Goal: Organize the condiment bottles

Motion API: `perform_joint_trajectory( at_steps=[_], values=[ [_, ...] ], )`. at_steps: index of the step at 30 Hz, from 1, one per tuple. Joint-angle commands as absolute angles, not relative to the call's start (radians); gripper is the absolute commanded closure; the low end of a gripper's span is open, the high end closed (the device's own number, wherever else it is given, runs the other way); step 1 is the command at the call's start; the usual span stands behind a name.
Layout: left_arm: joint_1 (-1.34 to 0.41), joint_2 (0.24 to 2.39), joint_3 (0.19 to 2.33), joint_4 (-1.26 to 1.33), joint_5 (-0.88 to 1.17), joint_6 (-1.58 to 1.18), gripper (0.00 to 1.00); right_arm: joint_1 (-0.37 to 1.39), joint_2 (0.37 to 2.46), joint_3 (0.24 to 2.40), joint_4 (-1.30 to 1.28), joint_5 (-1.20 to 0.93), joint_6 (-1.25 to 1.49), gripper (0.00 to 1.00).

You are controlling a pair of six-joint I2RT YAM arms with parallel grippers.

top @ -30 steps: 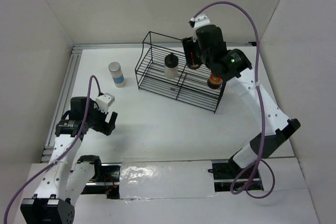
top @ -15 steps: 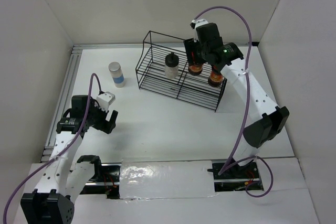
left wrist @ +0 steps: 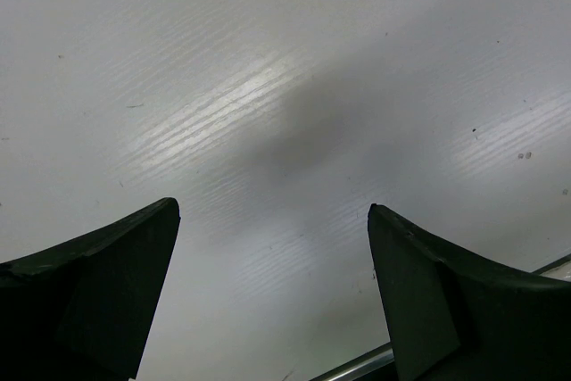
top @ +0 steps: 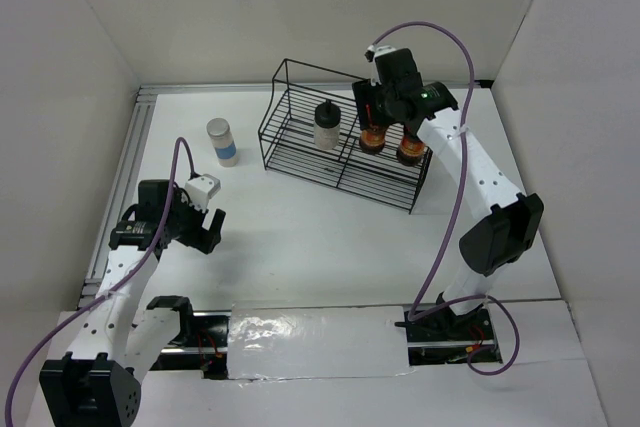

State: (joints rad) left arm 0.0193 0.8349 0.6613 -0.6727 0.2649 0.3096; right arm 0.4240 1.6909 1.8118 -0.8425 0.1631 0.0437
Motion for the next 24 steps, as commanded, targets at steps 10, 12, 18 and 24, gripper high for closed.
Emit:
perform_joint_trajectory(
  at_steps=[10, 12, 18, 24],
  values=[
    [0.023, 0.834, 0.696, -0.649, 0.302, 0.299, 0.01, 0.400, 1.667, 1.816, -0.735, 0.126, 0.021, 0.15],
    [0.025, 0.834, 0.706, -0.649, 0.319, 0.293, 0.01, 0.400, 1.658, 1.818, -0.732, 0.127, 0.017, 0.06],
    [0.023, 0.827, 0.753, -0.611, 0.403, 0.262, 0.01, 0.406, 1.612, 1.835, -0.687, 0.109, 0.011, 0.00],
    [0.025, 0.876, 0.818, -0.383, 0.449, 0.236, 0.01, 0.431, 1.539, 1.876, -0.632, 0.141, -0.054, 0.00]
  ],
)
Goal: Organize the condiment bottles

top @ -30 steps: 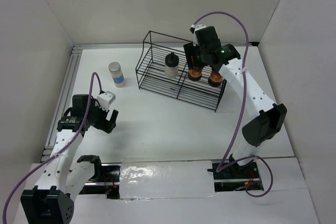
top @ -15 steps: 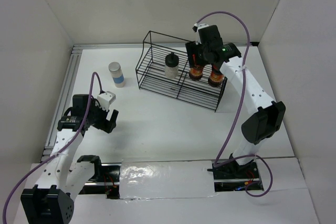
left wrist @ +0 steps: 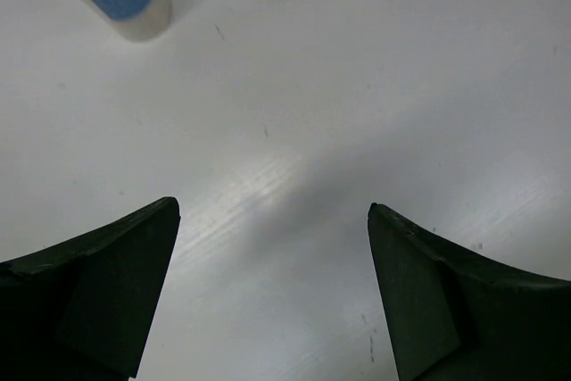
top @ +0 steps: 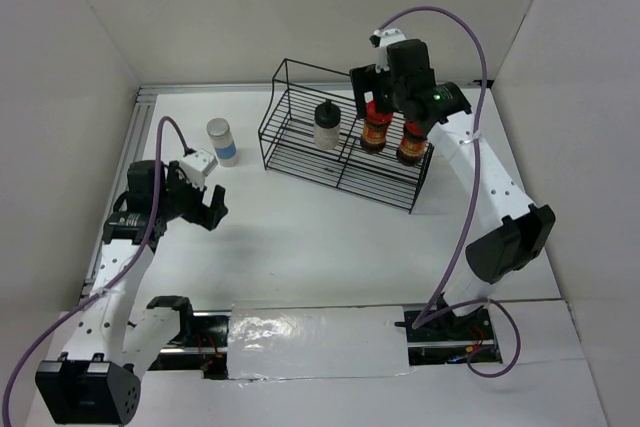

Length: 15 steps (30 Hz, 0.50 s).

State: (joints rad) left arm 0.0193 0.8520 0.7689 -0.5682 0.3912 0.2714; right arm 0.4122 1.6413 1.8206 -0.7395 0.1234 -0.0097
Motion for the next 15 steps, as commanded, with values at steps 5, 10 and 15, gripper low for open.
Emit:
perform_joint_trajectory(
  at_steps=[5, 10, 15],
  values=[
    [0.023, 1.011, 0.842, -0.146, 0.419, 0.209, 0.01, 0.443, 1.451, 1.842, -0.560, 0.143, -0.092, 0.00],
    [0.025, 1.296, 1.034, -0.110, 0.235, 0.198, 0.01, 0.445, 1.434, 1.904, -0.592, 0.175, -0.118, 0.00],
    [0.025, 1.540, 1.271, -0.195, 0.134, 0.129, 0.01, 0.439, 1.443, 1.933, -0.633, 0.216, -0.143, 0.00]
  ],
)
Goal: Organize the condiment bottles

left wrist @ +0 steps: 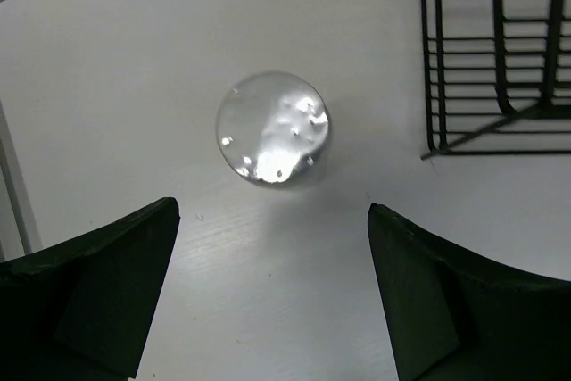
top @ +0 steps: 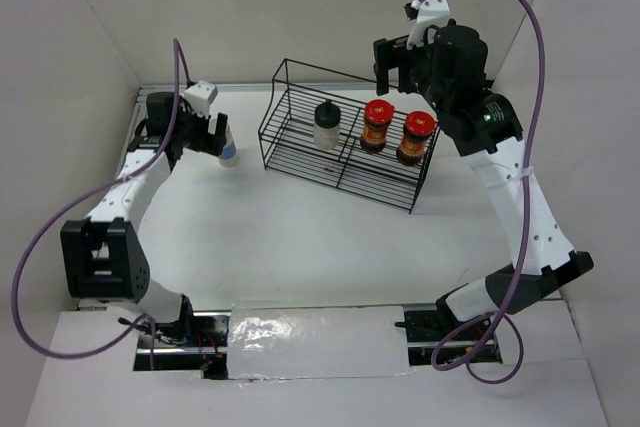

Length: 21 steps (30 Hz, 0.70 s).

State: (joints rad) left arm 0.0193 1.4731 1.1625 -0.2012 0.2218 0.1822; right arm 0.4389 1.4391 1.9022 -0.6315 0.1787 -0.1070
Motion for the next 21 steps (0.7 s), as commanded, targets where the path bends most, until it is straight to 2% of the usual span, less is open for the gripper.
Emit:
perform_joint_trajectory(
  at_steps=[1, 15, 21],
  values=[
    [0.025, 1.560, 1.290, -0.204, 0.133, 0.105, 0.01, 0.440, 1.450, 1.943, -0.641, 0.221, -0.146, 0.00],
    [0.020, 1.764, 1.408, -0.207, 0.184, 0.074, 0.01, 0.431, 1.470, 1.936, -0.699, 0.261, -0.130, 0.00],
    [0.009, 1.818, 1.448, -0.230, 0.131, 0.083, 0.01, 0.430, 1.465, 1.914, -0.692, 0.256, -0.111, 0.00]
  ],
)
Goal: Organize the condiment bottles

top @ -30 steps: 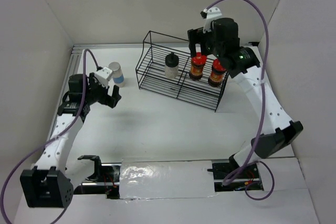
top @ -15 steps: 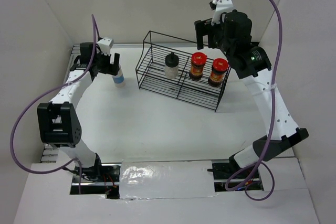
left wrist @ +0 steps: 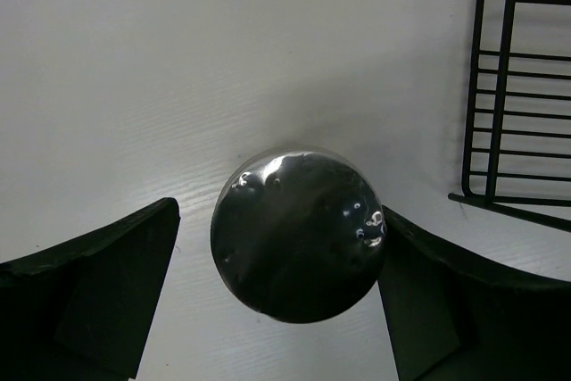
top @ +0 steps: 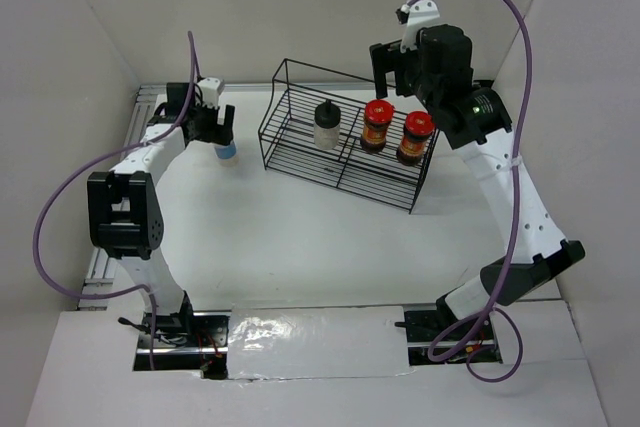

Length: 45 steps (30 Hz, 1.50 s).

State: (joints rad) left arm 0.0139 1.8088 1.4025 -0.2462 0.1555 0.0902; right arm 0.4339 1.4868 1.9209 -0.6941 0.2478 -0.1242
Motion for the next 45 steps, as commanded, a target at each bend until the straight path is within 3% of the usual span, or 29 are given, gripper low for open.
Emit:
perform_joint_trajectory(
  at_steps=[1, 6, 8, 11, 12, 15, 21, 30, 45],
  values=[
    [0.008, 1.815, 1.439, -0.224, 0.129, 0.086, 0.01, 0.430, 1.463, 1.910, -0.692, 0.258, -0.107, 0.00],
    [0.008, 1.786, 1.408, -0.187, 0.161, 0.118, 0.07, 0.428, 1.450, 1.887, -0.687, 0.262, -0.098, 0.00],
    [0.008, 1.784, 1.411, -0.190, 0.175, 0.127, 0.15, 0.428, 1.448, 1.881, -0.687, 0.264, -0.097, 0.00],
    [0.008, 1.790, 1.434, -0.219, 0.184, 0.123, 0.38, 0.428, 1.445, 1.878, -0.692, 0.265, -0.095, 0.00],
    [0.008, 1.792, 1.446, -0.228, 0.186, 0.123, 0.58, 0.428, 1.443, 1.878, -0.695, 0.267, -0.095, 0.00],
    [0.008, 1.789, 1.476, -0.281, 0.183, 0.106, 1.00, 0.426, 1.437, 1.871, -0.699, 0.270, -0.097, 0.00],
    [0.008, 1.756, 1.615, -0.428, 0.175, 0.147, 1.00, 0.413, 1.398, 1.825, -0.690, 0.268, -0.092, 0.00],
    [0.008, 1.640, 1.881, -0.624, 0.434, 0.256, 1.00, 0.353, 1.336, 1.740, -0.687, 0.212, -0.066, 0.00],
    [-0.242, 1.673, 2.023, -0.670, 0.445, 0.270, 1.00, 0.327, 1.269, 1.626, -0.706, 0.192, -0.026, 0.00]
  ],
)
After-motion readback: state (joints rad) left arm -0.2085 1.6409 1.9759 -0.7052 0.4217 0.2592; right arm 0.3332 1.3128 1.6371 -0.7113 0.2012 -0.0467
